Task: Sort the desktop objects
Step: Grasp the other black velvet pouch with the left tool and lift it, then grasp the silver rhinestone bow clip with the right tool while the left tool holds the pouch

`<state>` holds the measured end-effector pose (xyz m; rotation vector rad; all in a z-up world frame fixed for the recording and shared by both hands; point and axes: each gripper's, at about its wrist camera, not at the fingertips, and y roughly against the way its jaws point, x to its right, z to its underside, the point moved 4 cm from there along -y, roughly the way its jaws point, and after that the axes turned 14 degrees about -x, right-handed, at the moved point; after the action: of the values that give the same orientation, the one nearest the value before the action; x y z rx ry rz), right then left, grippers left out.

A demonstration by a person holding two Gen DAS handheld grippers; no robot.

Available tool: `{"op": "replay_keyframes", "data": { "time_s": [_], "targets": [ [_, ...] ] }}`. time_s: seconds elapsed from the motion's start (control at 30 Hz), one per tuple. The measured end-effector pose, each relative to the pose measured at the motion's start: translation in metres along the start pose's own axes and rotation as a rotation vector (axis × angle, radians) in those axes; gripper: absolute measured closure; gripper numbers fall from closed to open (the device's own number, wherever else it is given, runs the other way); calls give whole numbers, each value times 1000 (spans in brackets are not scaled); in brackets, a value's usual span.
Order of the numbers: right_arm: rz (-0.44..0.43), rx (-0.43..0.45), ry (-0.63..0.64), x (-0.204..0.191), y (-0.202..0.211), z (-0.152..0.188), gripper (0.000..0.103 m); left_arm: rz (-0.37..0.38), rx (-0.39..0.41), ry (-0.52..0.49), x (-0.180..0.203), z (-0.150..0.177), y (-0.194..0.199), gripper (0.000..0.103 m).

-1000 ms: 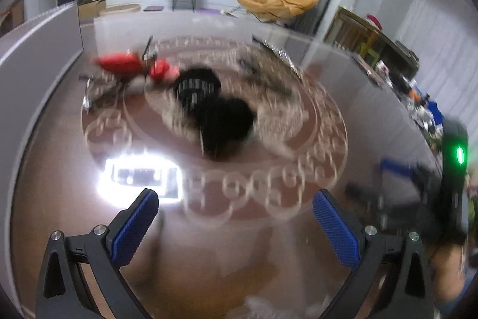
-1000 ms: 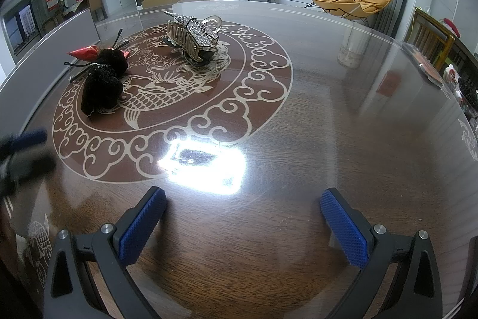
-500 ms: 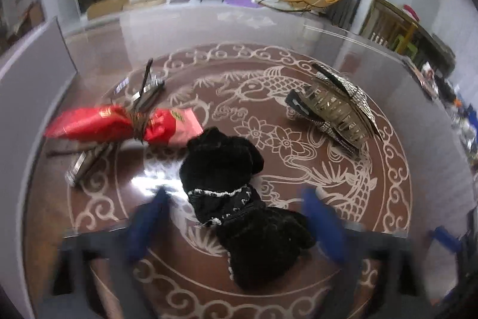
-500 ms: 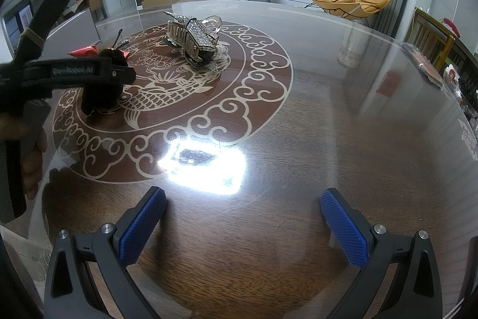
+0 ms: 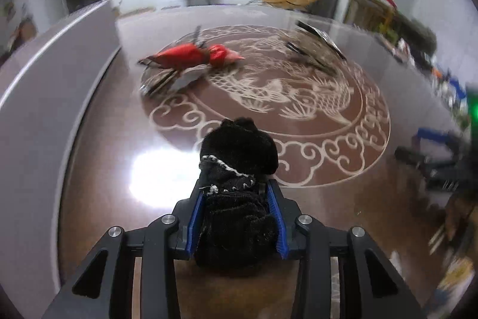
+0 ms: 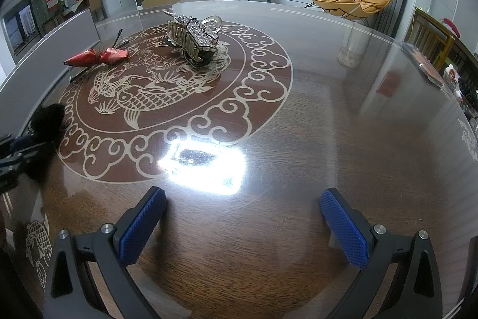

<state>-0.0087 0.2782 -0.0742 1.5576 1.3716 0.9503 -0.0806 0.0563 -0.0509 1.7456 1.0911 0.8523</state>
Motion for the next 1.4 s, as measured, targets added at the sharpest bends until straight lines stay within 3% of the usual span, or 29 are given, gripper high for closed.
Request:
{"op": "replay_keyframes", "data": {
  "time_s": [0.07, 0.13, 0.3, 0.47, 0.7, 0.8, 0.93, 0.97, 1.03, 1.13, 1.3, 1.4],
  "targets": [
    [0, 0, 0, 0, 0, 0, 0, 1, 8, 35, -7, -1, -3, 48],
    [0, 0, 0, 0, 0, 0, 0, -30, 11, 40, -7, 0, -6, 26],
    [0, 0, 0, 0, 0, 0, 0, -106, -8, -20, 4, -2, -16, 10],
    [-19, 1, 27, 0, 0, -5, 0, -97, -15, -17, 4, -2, -17, 5],
    [-152, 2, 197, -32, -25, -102, 0, -95, -18, -22, 6, -3, -19, 3],
    [-111, -34, 244, -44, -43, -149, 0, -88, -15, -19, 5, -3, -18, 3],
    [-105, -31, 278, -51, -54, -176, 4, -81, -12, -15, 5, -3, -18, 3],
    [-125, -32, 282, -52, -54, -178, 20, -80, -12, -14, 5, -3, -18, 3],
    [-171, -55, 277, -53, -56, -179, 41, -78, -13, -13, 6, -3, -18, 3],
    [-144, -21, 281, -54, -47, -167, 53, -77, -14, -14, 6, -4, -19, 3],
    [17, 38, 267, -55, -18, -113, 56, -87, -18, -18, 7, -6, -21, 2],
    [63, 38, 241, -55, -4, -79, 57, -94, -20, -21, 7, -6, -21, 2]
  ]
}}
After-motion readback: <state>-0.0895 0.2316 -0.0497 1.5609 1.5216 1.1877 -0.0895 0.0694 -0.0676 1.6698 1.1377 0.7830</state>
